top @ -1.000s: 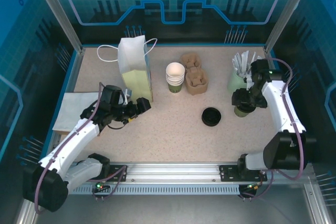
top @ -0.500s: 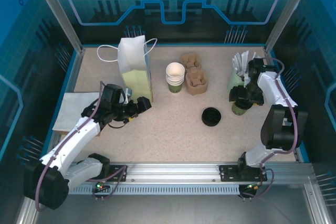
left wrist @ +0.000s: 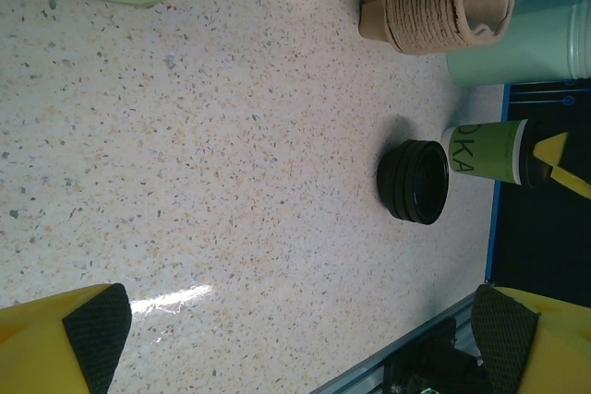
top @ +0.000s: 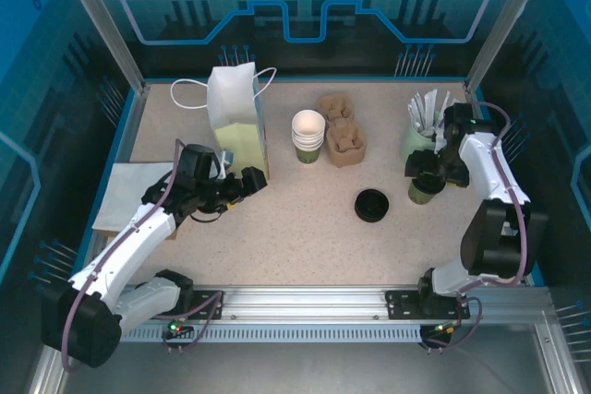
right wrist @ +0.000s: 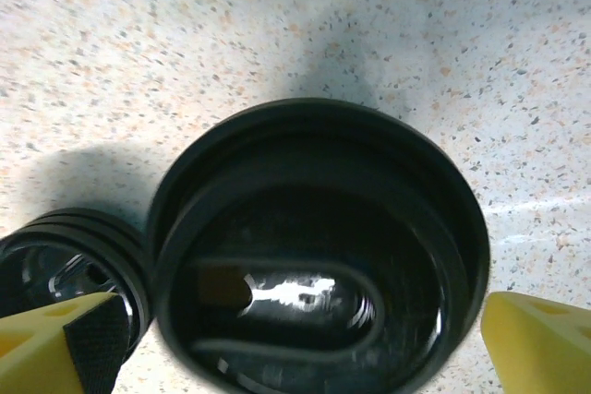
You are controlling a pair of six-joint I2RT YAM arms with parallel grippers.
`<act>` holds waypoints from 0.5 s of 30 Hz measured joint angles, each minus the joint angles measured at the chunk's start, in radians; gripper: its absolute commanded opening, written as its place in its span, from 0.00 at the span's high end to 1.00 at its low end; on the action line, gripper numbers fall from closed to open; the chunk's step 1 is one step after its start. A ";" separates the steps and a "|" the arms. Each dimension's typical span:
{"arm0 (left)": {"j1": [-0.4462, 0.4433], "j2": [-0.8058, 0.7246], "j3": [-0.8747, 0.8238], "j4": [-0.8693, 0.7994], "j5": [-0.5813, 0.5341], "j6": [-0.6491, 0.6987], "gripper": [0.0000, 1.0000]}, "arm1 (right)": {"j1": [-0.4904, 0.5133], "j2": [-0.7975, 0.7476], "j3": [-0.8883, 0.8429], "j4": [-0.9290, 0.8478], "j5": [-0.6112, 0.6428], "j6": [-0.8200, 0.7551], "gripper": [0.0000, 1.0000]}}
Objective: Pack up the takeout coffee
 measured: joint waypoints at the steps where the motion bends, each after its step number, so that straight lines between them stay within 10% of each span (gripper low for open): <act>1: 0.000 0.000 0.000 0.000 0.000 0.000 0.01 | 0.000 -0.025 0.000 -0.004 -0.006 0.002 0.00; 15: 0.005 -0.051 0.165 -0.137 -0.015 0.027 0.01 | 0.019 -0.315 0.132 -0.083 -0.006 0.033 0.00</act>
